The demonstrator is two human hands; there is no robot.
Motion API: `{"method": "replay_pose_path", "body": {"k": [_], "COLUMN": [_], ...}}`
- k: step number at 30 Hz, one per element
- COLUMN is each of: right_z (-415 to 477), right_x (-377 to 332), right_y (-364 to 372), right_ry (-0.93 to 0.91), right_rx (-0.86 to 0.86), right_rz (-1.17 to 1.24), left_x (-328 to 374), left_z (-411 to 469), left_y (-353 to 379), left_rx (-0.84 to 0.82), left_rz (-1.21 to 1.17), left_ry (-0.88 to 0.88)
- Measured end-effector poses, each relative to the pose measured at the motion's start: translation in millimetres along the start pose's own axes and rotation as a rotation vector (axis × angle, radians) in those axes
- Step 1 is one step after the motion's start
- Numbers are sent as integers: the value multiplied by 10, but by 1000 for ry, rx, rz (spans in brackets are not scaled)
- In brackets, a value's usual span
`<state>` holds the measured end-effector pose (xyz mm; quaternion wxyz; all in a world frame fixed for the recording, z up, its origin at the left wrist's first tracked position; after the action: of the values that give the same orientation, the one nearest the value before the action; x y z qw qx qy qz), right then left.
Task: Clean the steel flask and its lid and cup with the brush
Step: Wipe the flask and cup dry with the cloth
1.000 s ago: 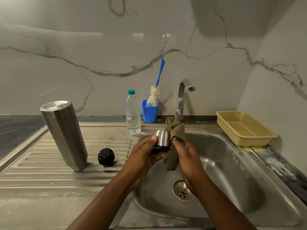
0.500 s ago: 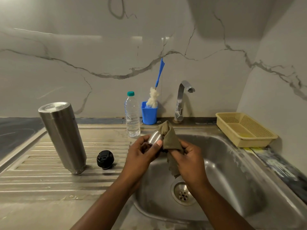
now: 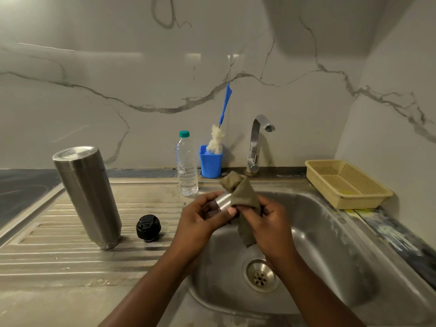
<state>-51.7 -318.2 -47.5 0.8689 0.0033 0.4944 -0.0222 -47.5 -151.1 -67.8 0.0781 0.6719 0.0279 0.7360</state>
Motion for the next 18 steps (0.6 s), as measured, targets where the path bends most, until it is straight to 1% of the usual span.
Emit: {"method": "replay_pose_path", "body": {"k": [1, 3, 7, 9, 11, 12, 15, 18], "right_z": [-9, -29, -71, -88, -113, -121, -149, -152], "right_x": [33, 114, 224, 251, 264, 274, 335, 345], "right_y": [-19, 7, 100, 165, 224, 228, 202, 161], "right_ry": [40, 125, 226, 294, 402, 446, 544, 550], "right_rx": [40, 53, -10, -25, -8, 14, 58, 80], "right_rz": [20, 36, 21, 181, 420, 495, 574, 536], "left_x": [-21, -63, -138, -150, -134, -112, -35, 16], "left_z": [5, 9, 12, 16, 16, 10, -9, -7], "left_y": [1, 11, 41, 62, 65, 66, 83, 58], "left_rx": [-5, -15, -24, -26, -14, -7, -4, 10], "left_rz": [-66, -121, -56, -56, -46, -25, 58, 138], "left_ry": [-29, -64, -85, -85, -60, -39, 40, 104]}}
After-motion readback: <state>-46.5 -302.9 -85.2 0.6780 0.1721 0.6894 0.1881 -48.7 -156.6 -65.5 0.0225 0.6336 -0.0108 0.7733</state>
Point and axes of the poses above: each hand's wrist, its own z-axis towards the middle knuckle, its own y-axis out of the palm, x = y × z, the point moved 8 cm from there along z, towards the middle knuckle, and after that the axes turned 8 degrees about -y, right-handed, at the moved point
